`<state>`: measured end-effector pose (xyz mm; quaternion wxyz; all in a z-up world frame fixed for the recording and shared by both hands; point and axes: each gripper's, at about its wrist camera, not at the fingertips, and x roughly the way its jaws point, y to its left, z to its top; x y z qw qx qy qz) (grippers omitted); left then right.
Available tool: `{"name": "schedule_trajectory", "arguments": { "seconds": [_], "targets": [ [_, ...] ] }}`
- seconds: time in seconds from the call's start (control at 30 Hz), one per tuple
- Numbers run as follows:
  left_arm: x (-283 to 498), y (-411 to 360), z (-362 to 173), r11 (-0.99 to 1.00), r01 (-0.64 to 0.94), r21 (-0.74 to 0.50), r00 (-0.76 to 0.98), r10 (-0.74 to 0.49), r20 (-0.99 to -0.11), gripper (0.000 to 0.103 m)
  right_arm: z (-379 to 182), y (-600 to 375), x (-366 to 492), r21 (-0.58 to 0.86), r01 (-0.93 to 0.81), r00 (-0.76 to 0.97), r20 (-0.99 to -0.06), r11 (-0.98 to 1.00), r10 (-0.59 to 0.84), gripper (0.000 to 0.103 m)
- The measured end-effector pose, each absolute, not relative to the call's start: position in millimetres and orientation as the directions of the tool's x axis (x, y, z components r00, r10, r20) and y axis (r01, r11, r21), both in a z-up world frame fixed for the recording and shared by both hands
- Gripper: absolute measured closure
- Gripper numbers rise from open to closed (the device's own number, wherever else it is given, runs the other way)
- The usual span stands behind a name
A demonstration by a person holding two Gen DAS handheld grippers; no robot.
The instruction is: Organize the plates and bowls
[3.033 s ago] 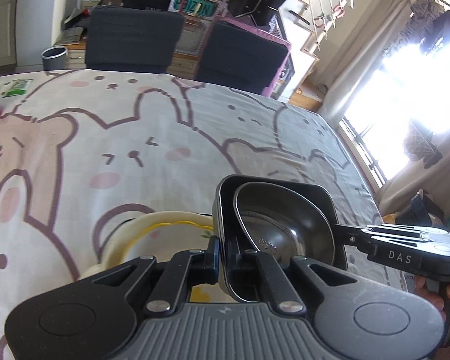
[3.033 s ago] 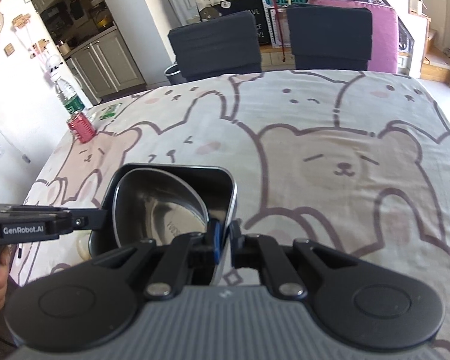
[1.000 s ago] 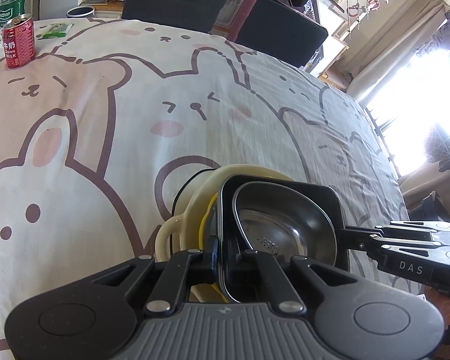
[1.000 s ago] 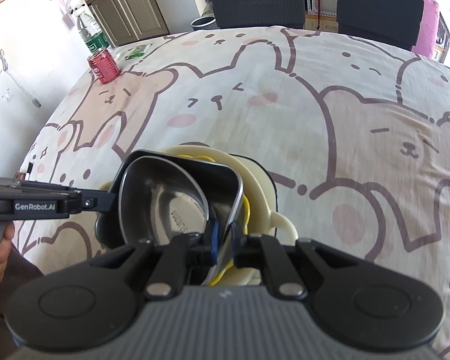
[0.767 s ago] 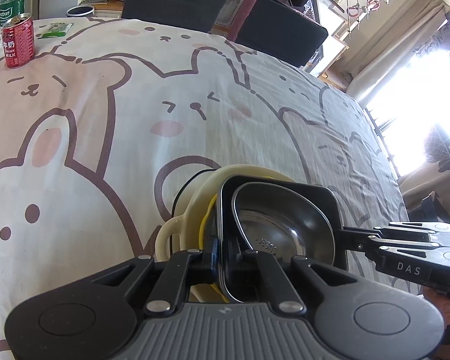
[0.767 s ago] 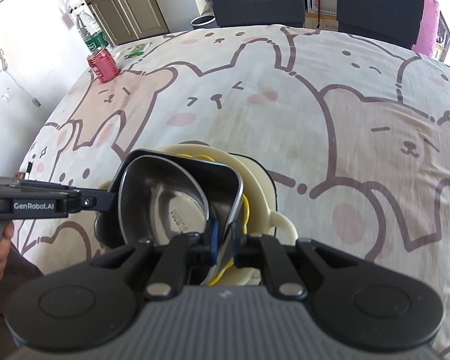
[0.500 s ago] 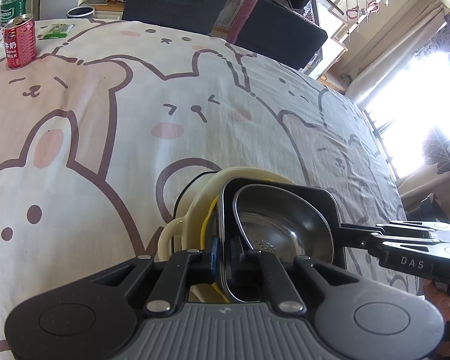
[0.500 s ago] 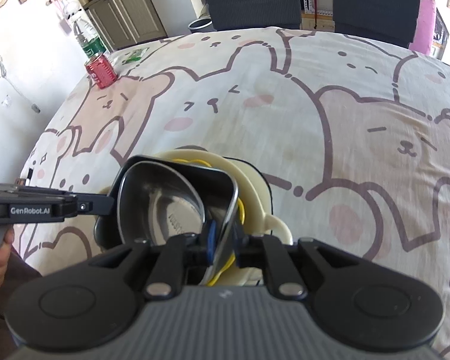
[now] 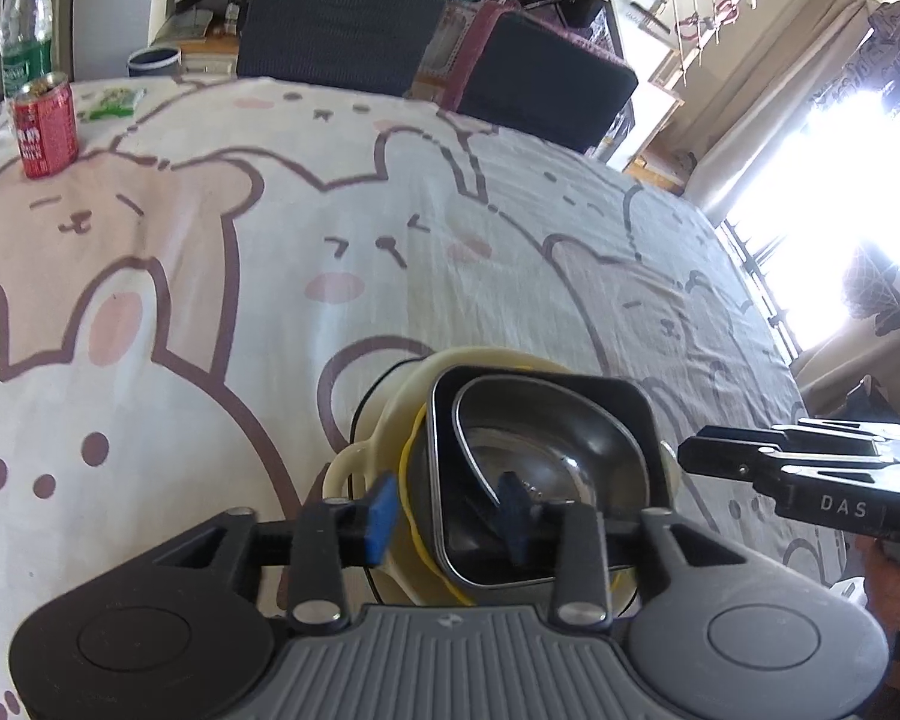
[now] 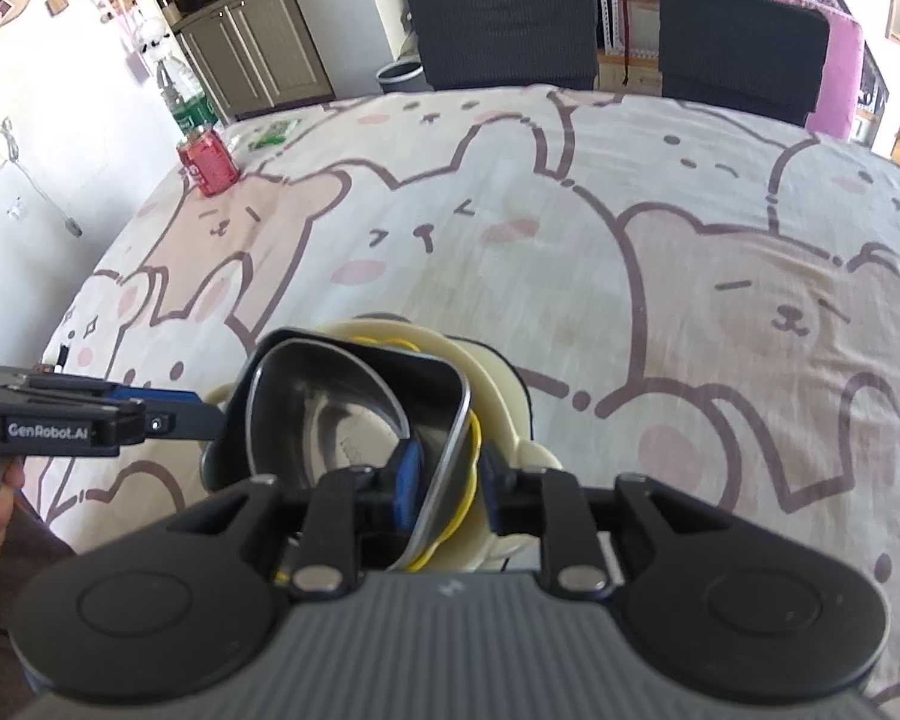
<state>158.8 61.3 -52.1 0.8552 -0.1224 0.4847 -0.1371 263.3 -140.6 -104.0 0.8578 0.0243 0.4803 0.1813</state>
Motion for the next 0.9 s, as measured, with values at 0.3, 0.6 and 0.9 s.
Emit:
{"name": "schedule_trajectory", "arguments": {
  "seconds": [0.3,0.6,0.9],
  "targets": [
    [132,63,-17,0.955,0.15,-0.258,0.614,-0.294,-0.732,0.013,-69,-149,229,0.184,-0.293,0.601,-0.728,0.938,0.33,0.037],
    [88,59,5,0.968,0.165,-0.191,0.702,-0.251,-0.667,0.0,-43,-152,179,0.155,-0.283,0.714,-0.624,0.946,0.316,0.016],
    [34,51,20,0.978,0.15,-0.144,0.783,-0.206,-0.586,0.0,-41,-146,122,0.127,-0.272,0.776,-0.556,0.954,0.296,0.0]
  ]
}}
